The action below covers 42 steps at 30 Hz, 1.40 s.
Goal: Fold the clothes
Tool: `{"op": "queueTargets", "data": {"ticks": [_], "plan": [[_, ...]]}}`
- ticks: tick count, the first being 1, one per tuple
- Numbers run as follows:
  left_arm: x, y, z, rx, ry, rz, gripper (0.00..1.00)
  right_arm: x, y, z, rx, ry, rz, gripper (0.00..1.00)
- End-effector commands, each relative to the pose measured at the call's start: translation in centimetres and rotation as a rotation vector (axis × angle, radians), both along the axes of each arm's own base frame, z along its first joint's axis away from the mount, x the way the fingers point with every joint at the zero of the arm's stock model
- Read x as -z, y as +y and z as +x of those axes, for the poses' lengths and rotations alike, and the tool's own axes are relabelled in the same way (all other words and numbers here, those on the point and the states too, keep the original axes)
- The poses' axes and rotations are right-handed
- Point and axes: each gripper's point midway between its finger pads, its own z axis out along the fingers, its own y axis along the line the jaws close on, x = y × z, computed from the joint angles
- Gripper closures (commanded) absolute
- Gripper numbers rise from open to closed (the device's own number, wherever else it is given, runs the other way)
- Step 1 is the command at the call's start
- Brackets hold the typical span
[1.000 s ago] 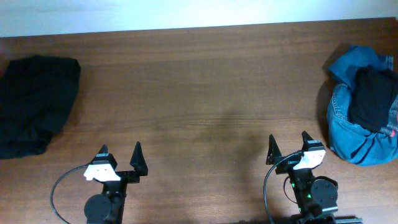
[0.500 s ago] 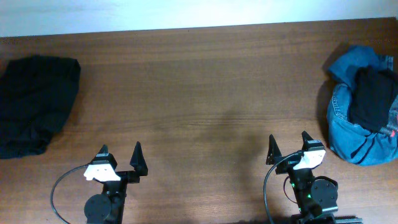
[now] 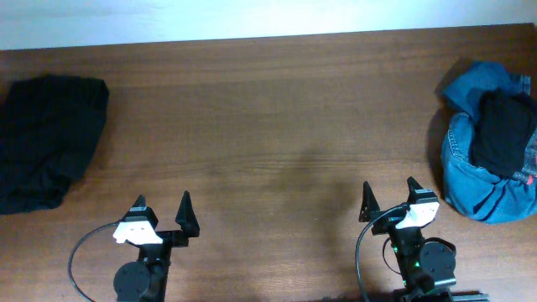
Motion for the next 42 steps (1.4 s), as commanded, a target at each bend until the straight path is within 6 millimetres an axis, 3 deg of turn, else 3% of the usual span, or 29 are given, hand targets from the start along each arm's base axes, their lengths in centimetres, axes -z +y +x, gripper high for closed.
{"op": "queueTargets", "data": {"ticks": [1,17,23,25,29,35,42], "plan": [[0.1,-0.1,0.0,0.008,-0.005,0.018,0.01,0.2,-0.2,0.0,0.008,0.001,0.007,0.01],[0.1,-0.1,0.0,0.008,-0.005,0.018,0.01,0.2,-0.2,0.0,0.008,0.001,0.007,0.01],[-0.9,-0.4,0.0,0.025,-0.046,0.012,0.01,0.2,-0.2,0.0,0.008,0.001,0.007,0.01],[-2.0,-1.1,-0.1,0.066,-0.09,0.007,0.01,0.2,-0.2,0.0,0.008,0.001,0.007,0.01],[-6.1,-2.4,-0.6,0.143,-0.257,0.0,0.01,0.2,-0.2,0.0,0.008,0.001,0.007,0.01],[-12.3,-5.8,-3.9,0.36,-0.541,0.032,0.01,0.2,-0.2,0.0,0.008,0.001,0.007,0.02],[-15.6,-7.5,-6.4,0.503,-0.615,-0.018,0.01,0.2,-0.2,0.0,0.008,0.001,0.007,0.01]]}}
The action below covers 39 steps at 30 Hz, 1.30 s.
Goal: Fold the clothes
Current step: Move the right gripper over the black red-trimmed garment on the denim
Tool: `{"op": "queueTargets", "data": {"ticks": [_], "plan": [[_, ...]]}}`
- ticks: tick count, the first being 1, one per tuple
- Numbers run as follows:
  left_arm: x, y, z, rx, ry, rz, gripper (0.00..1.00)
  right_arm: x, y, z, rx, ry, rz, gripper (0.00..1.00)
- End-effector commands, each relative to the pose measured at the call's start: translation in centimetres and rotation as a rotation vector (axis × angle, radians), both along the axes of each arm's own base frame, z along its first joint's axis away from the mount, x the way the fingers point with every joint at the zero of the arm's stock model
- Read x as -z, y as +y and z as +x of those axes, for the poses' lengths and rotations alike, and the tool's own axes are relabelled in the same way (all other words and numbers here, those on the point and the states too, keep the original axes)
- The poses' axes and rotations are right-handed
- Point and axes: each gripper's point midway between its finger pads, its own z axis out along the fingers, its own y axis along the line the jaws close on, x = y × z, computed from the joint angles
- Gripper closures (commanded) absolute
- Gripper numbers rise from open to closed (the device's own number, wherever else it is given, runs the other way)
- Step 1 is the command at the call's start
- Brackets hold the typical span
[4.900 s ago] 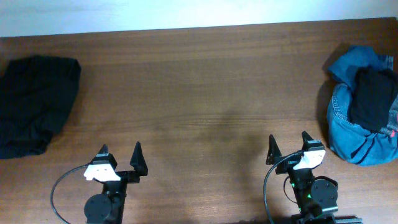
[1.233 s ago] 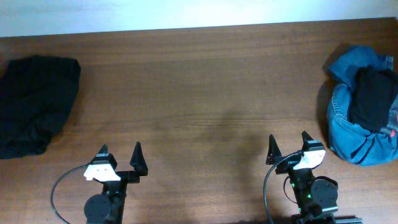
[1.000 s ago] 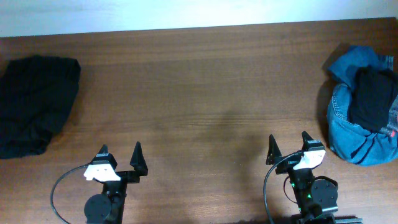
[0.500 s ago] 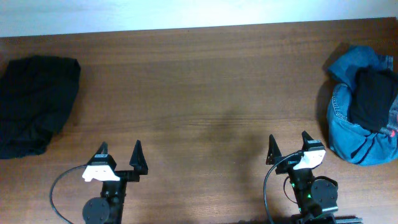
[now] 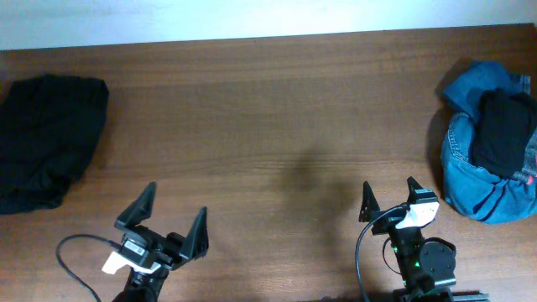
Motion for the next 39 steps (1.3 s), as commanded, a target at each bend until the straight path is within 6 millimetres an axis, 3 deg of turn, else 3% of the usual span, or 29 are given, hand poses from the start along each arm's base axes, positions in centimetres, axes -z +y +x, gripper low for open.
{"op": "queueTargets", "data": {"ticks": [1,12,21,26,31,34,39], "plan": [[-1.9,-1.5,-1.7,0.113,-0.018,0.017,0.01,0.2,-0.2,0.0,0.008,0.001,0.007,0.01],[-3.4,-1.0,-2.2,0.068,0.187,0.053,0.01,0.2,-0.2,0.0,0.007,0.001,0.007,0.01],[-1.8,-0.7,-2.2,0.042,0.411,0.101,0.01,-0.5,0.2,0.0,-0.012,-0.025,0.011,0.02],[-2.9,-0.8,-1.4,0.044,0.476,0.11,0.01,-5.2,1.6,-0.6,-0.102,-0.165,0.03,0.01],[-3.2,-1.0,0.5,0.033,0.609,0.219,0.01,-12.0,-0.3,-2.5,-0.001,-0.189,0.082,0.01],[-2.8,-0.9,2.6,0.017,0.711,0.305,0.01,-15.2,-1.7,-3.4,0.08,-0.112,0.073,0.01],[-0.7,0.5,7.1,-0.069,0.966,0.372,0.01,-20.2,-0.7,-2.9,0.029,0.043,0.059,0.01]]}}
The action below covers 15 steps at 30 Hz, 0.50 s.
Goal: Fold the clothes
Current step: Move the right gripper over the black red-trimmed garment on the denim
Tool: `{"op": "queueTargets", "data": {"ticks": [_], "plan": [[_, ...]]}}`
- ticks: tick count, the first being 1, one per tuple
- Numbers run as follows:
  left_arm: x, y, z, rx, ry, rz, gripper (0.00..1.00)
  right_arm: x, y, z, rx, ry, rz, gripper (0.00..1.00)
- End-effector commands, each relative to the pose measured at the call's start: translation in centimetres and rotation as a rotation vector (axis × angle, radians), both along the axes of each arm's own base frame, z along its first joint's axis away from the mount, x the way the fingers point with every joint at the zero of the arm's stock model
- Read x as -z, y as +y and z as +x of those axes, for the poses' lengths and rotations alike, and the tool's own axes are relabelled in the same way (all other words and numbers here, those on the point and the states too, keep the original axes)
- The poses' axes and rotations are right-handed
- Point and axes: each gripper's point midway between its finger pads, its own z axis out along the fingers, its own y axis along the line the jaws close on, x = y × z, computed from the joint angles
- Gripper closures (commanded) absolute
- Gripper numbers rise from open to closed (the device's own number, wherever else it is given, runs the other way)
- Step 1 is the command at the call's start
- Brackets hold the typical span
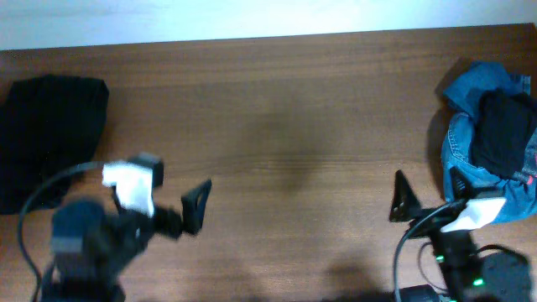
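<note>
A crumpled black garment (46, 138) lies at the table's left edge. At the right edge sits a heap of blue denim (470, 155) with a black piece of clothing (502, 126) on top. My left gripper (174, 186) is blurred; it sits raised right of the black garment, pointing right, and looks open and empty. My right gripper (430, 191) is open; its right finger reaches the lower left rim of the denim heap and nothing is between the fingers.
The brown wooden table (277, 117) spans the whole view, with a pale wall strip along its far edge. Cables trail from both arm bases at the near edge.
The left arm has moved up and back from the near edge and now sits beside the black garment. The right arm has shifted right and forward to the edge of the denim heap.
Both arms first rested at the near edge, grippers open and pointing away from me. Then the left gripper had tilted and turned slightly right while the right stayed still. Now both are off their rest spots, the right at the denim heap. The clothes have not moved.
</note>
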Motion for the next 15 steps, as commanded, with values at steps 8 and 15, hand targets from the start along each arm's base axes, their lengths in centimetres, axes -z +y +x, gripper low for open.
{"op": "queueTargets", "data": {"ticks": [8,15], "plan": [[7.7,4.1,8.6,-0.19,0.364,0.265,0.01,-4.6,0.2,5.0,-0.008,0.346,-0.098,0.01],[13.5,5.4,10.5,-0.234,0.528,0.36,0.01,-1.5,-0.3,7.3,-0.04,0.663,-0.236,0.01]]}}
